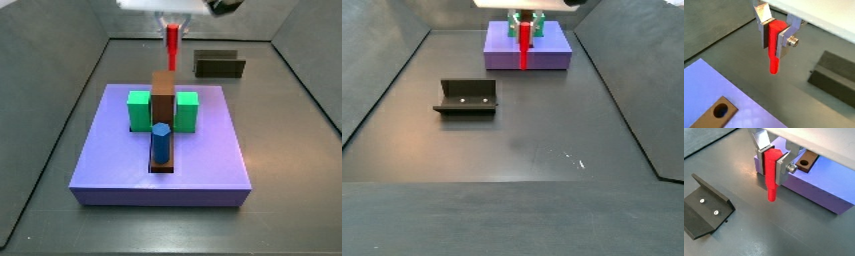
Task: Pick up the red object. Move up. Move to above the board. Insert the red object.
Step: Move to above the board.
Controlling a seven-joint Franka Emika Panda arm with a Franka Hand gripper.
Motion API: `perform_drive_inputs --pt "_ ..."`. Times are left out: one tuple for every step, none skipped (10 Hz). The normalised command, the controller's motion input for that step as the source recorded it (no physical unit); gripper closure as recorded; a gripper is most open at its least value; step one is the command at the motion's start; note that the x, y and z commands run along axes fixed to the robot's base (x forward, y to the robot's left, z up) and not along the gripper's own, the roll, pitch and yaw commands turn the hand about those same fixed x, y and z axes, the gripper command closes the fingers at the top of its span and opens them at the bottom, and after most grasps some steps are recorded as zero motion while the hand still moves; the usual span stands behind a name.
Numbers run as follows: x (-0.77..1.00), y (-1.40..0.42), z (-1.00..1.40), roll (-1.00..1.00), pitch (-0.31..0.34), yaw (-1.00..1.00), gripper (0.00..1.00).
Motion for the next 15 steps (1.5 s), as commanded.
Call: perform_drive_inputs --pt "-0.02 0.0 1.4 0.0 0.023 0.0 1.0" --pt "-0.05 0.0 1.4 -0.03 0.035 0.0 1.0" --pt "0.01 0.01 1.4 -0.05 0.02 -0.01 1.0" --pt "0.04 0.0 1.4 -0.04 0.061 -0.01 1.0" --pt "0.02 0.01 0.77 -0.03 0.083 -0.01 1.0" --pt "0.02 0.0 0.4 -0.04 0.061 -0.01 1.0" --pt "0.03 0.01 0.19 -0.03 0.043 0.0 1.0" --pt "-0.09 -1.4 0.37 -0.04 0.263 0.43 1.0" --pt "-0.09 -1.4 0.34 0.0 0.259 0.41 1.0" --pt "-0.06 -1.4 0.35 0.07 0.205 0.27 1.0" --pt "-0.02 -1.4 0.34 0.02 0.165 0.13 1.0" --pt "0.02 -0.87 0.21 0.03 0.152 0.08 1.0" --pt "0.04 -0.58 0.14 0.03 0.148 0.06 1.0" --pt "0.06 -0.27 0.07 0.01 0.128 0.03 1.0" --pt "0.05 -0.19 0.06 0.02 0.109 0.02 1.0"
